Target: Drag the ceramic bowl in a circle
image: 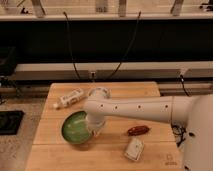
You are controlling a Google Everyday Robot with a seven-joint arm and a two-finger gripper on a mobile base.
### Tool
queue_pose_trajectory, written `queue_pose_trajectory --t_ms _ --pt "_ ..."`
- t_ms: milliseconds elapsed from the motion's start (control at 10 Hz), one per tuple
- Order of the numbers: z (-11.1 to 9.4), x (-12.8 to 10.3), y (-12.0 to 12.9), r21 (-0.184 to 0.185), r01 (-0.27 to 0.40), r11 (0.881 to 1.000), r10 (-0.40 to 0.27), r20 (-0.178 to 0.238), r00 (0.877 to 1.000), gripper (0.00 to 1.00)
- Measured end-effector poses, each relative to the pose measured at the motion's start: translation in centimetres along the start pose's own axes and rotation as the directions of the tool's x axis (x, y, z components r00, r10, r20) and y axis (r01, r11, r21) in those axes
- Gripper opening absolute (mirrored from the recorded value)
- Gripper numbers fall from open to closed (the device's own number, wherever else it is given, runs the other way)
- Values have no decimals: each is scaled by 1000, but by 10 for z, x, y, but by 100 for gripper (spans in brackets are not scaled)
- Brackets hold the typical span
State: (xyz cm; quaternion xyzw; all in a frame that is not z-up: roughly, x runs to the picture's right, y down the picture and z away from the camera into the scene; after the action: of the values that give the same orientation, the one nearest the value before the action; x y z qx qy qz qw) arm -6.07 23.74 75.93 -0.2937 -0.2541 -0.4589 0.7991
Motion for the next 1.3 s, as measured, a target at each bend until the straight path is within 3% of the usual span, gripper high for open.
queue_pose_trajectory --t_ms 1300 --pt "2 -9 0 2 -39 999 39 16 999 1"
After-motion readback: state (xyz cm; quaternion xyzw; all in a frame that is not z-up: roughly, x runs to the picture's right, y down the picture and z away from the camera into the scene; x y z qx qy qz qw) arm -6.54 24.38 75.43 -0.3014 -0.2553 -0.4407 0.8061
